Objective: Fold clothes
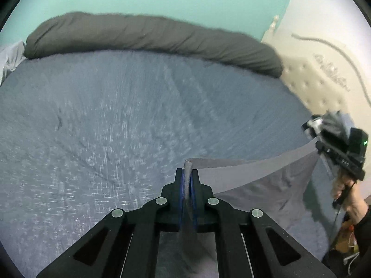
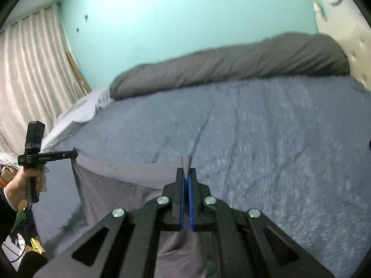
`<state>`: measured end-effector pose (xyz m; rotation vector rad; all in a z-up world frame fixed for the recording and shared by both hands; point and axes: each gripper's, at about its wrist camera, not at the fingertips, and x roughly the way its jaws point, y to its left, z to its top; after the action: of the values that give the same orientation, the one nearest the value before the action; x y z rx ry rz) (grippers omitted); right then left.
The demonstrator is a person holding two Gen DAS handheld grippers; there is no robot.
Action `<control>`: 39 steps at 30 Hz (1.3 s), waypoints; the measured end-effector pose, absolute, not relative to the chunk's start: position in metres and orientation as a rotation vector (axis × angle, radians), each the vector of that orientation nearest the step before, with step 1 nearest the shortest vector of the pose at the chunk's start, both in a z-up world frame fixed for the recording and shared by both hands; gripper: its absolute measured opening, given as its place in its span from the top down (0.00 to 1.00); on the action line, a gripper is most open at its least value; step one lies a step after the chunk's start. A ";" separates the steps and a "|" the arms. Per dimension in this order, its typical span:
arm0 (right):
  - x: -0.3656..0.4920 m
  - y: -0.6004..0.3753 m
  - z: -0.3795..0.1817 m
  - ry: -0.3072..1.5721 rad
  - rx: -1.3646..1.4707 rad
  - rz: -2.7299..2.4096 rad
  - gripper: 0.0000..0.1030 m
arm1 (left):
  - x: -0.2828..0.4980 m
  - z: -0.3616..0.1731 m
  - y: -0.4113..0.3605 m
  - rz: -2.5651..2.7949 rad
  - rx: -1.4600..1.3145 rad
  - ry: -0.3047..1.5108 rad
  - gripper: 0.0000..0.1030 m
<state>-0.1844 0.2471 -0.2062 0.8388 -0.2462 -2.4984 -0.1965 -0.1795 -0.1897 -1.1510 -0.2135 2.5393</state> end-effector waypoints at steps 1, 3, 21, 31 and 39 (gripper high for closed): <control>-0.178 0.247 -0.196 -0.242 0.810 -2.503 0.98 | -0.190 -0.179 -0.176 2.542 -1.125 -0.229 0.95; -0.166 0.249 -0.174 -0.235 0.755 -2.508 0.98 | -0.177 -0.157 -0.173 2.551 -1.083 -0.241 0.95; -0.084 0.264 -0.058 -0.203 0.510 -2.493 0.98 | -0.056 -0.016 -0.177 2.638 -0.853 -0.170 0.95; -0.129 0.253 -0.146 -0.241 0.818 -2.463 0.98 | -0.097 -0.102 -0.166 2.619 -1.090 -0.210 0.95; -0.191 0.243 -0.232 -0.269 1.022 -2.474 0.98 | -0.177 -0.199 -0.173 2.594 -1.279 -0.297 0.95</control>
<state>-0.1910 0.2425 -0.2319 1.0218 -0.2691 -2.4740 -0.1767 -0.1728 -0.1989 -1.2791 -0.2968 2.5936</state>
